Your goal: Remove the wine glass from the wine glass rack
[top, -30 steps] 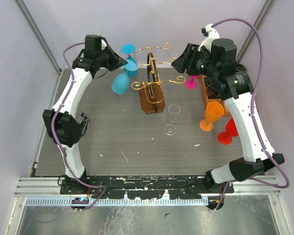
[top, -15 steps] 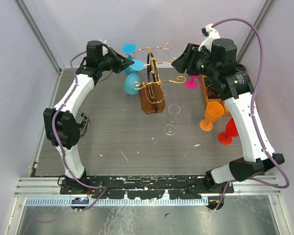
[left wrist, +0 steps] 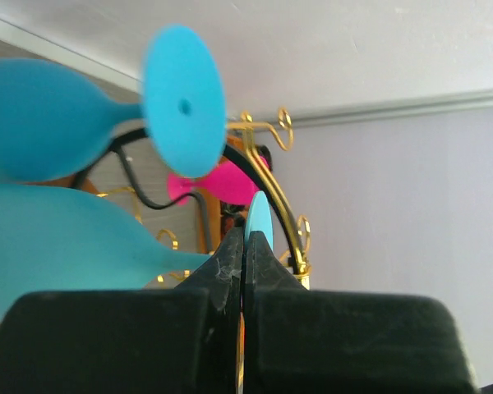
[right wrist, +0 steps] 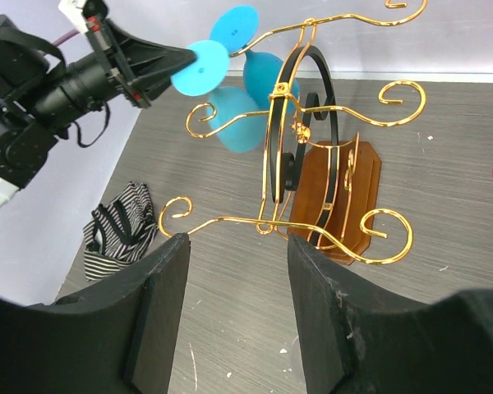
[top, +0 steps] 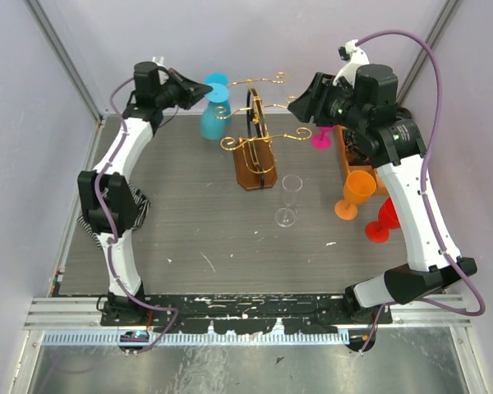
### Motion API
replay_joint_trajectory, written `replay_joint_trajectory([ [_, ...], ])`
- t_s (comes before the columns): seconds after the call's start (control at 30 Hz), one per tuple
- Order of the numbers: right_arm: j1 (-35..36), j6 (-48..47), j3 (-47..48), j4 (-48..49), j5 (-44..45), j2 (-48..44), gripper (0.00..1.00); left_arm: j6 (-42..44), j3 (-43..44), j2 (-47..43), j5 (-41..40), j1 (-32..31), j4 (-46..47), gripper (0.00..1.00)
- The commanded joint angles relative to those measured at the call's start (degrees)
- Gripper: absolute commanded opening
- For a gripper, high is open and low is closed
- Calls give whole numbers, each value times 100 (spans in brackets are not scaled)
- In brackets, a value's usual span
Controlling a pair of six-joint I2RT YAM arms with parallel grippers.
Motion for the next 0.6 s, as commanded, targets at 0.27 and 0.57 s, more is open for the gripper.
replay_joint_trajectory([
  [0.27, -31, 111, 436, 161, -486, 263, 56, 2728, -8, -1721, -2344, 1045, -3357, 0],
  [0.57, -27, 288, 1293, 208, -976, 1364, 55, 5164, 3081, 506, -5780, 688, -6663, 0],
])
